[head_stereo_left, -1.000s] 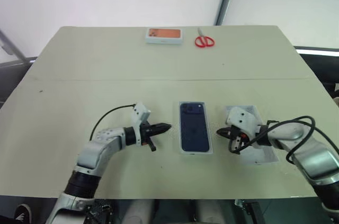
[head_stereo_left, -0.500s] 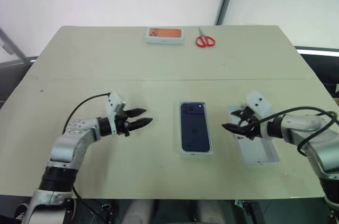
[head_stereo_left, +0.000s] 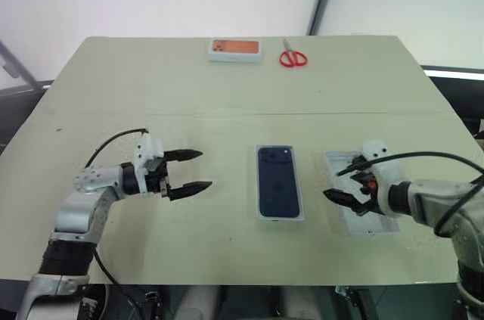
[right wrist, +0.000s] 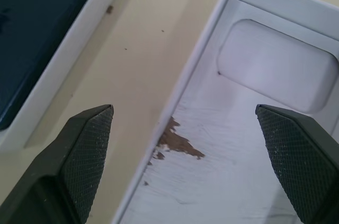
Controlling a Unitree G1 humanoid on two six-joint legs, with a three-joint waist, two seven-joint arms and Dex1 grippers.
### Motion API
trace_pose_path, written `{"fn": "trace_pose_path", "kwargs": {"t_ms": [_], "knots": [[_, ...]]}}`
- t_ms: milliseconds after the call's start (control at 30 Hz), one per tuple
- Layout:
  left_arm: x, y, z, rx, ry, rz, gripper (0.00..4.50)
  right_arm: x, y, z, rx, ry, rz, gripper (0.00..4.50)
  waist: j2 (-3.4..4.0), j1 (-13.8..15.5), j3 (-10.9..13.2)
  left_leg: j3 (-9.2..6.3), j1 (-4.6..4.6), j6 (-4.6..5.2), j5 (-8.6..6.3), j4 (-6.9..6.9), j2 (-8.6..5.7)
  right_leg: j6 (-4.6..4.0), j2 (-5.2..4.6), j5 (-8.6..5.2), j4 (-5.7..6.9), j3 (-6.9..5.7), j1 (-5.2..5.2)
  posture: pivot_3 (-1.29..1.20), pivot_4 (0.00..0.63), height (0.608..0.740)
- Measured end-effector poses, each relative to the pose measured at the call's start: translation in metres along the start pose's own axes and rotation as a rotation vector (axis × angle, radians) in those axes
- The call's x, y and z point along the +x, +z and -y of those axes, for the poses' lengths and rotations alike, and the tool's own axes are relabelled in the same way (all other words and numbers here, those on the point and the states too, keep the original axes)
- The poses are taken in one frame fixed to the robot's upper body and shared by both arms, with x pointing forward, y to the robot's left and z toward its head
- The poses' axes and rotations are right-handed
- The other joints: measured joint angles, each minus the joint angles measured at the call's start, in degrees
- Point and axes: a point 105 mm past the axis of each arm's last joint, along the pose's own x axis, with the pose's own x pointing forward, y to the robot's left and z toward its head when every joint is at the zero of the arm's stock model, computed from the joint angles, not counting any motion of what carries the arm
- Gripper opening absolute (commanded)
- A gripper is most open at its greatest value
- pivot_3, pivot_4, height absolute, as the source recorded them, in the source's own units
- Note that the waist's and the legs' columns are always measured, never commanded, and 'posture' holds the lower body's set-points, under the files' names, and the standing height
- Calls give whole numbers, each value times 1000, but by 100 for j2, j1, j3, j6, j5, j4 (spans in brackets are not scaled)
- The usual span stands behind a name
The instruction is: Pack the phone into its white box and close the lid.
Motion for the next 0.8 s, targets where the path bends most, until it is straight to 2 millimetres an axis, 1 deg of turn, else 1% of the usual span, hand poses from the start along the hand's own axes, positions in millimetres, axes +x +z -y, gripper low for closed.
{"fn": "trace_pose_path", "kwargs": {"t_ms": [100, 167, 200, 333, 533, 633, 667, 800], "knots": [[0, -1, 5, -14, -27, 3, 4379, 2, -13, -7, -8, -35, -19, 4500, 1, 3, 0, -1, 0, 0, 0, 0, 0, 0, 0, 0, 1, 0, -1, 0, 150, 740], [-2, -4, 8, -27, -33, -3, 4379, 3, -23, -7, -8, -76, -45, 4500, 1, -1, 0, 0, 0, 0, 0, 0, 0, 0, 0, 0, 1, 1, -1, 0, 150, 740], [-2, -6, 9, -36, -34, -7, 4379, 3, -23, -7, -17, -97, -45, 4500, 2, -8, 0, 0, 1, 0, 0, 1, 1, 0, 1, 0, 1, 1, 0, 0, 150, 740], [-2, -6, 11, -39, -33, -7, 4379, 4, -23, -6, -17, -143, -41, 4500, 2, -11, 0, 0, 2, 0, 0, 1, 3, -1, 2, 0, 1, 1, 0, 0, 150, 740], [1, -8, 11, -49, -14, 6, 4379, 8, -12, -11, -13, -143, 0, 4500, 2, -11, 1, 0, 1, 1, 0, -1, 2, 0, 3, 0, 1, 0, -1, 0, 150, 740], [4, -6, 12, -39, -13, 6, 4440, 9, -13, -13, -19, -141, -5, 3685, 2, -12, 1, 0, 1, 1, 0, 0, 2, 0, 3, 0, 1, 0, 0, 0, 150, 740], [4, -5, 12, -37, -14, 6, 4440, 10, -13, -14, -20, -142, -7, 3249, 3, -11, 1, 1, 2, 1, 0, 0, 2, 0, 3, 0, 1, 0, 0, 0, 150, 740], [6, -6, 12, -49, -4, 2, 4440, 11, -19, -8, 2, -194, -28, 1182, 2, -11, 0, 0, 2, 1, 1, 0, 2, 0, 4, 0, 1, 0, 2, 0, 150, 740]]}}
